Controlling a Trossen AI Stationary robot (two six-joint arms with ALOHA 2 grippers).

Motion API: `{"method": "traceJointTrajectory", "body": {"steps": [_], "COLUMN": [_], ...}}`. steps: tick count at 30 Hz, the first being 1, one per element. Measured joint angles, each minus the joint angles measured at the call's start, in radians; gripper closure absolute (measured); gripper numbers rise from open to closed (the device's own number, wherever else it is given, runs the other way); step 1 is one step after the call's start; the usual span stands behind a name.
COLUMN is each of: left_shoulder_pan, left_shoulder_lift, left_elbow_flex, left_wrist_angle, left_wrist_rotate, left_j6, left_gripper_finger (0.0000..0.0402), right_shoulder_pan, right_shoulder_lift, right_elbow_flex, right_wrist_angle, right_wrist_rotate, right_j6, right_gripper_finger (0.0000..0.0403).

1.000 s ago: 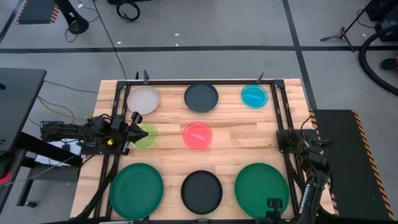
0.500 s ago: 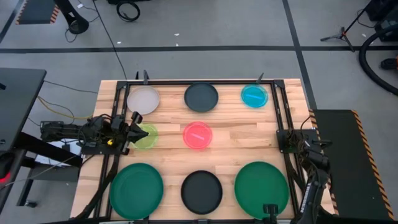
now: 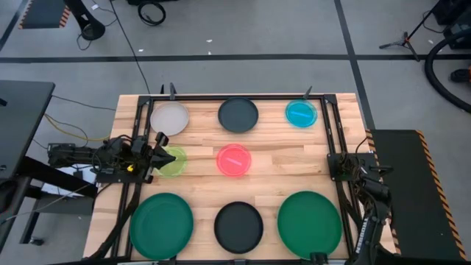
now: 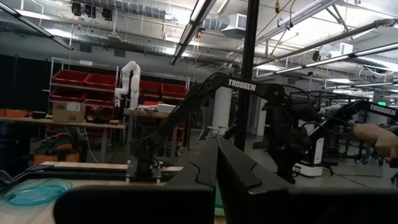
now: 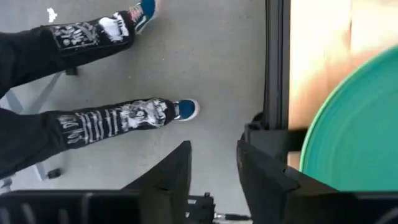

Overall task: Stack plastic plates
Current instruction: Stack the green stacked plates on top of the dark green plate

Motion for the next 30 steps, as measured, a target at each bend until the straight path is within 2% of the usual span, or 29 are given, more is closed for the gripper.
{"method": "traceJointTrajectory", "body": {"steps": [7,12,23,27,30], "left_shoulder_pan": [0.0,0.0,0.0,0.0,0.0], "left_shoulder_lift": [0.0,0.0,0.0,0.0,0.0], "left_elbow_flex": [0.0,0.0,0.0,0.0,0.0], "left_wrist_angle": [0.0,0.0,0.0,0.0,0.0], "left_wrist_rotate": [0.0,0.0,0.0,0.0,0.0], "left_j6": [0.0,0.0,0.0,0.0,0.0], "left_gripper_finger": [0.039,0.039,0.039,0.039,0.039], "right_shoulder_pan": [0.013,0.005,0.013,-0.001,-0.038], "right_shoulder_lift": [0.0,0.0,0.0,0.0,0.0], "right_elbow_flex": [0.0,0.0,0.002,0.005,0.005], "right_wrist_angle": [0.006,0.159,0.189,0.164,0.091], "right_wrist_rotate": [0.099,0.107,0.022,-0.001,-0.057], "right_j6": [0.046,0.042,0.166,0.136,0.078], "right_gripper_finger": [0.0178,0.014,0.0168,0.017,0.017]}}
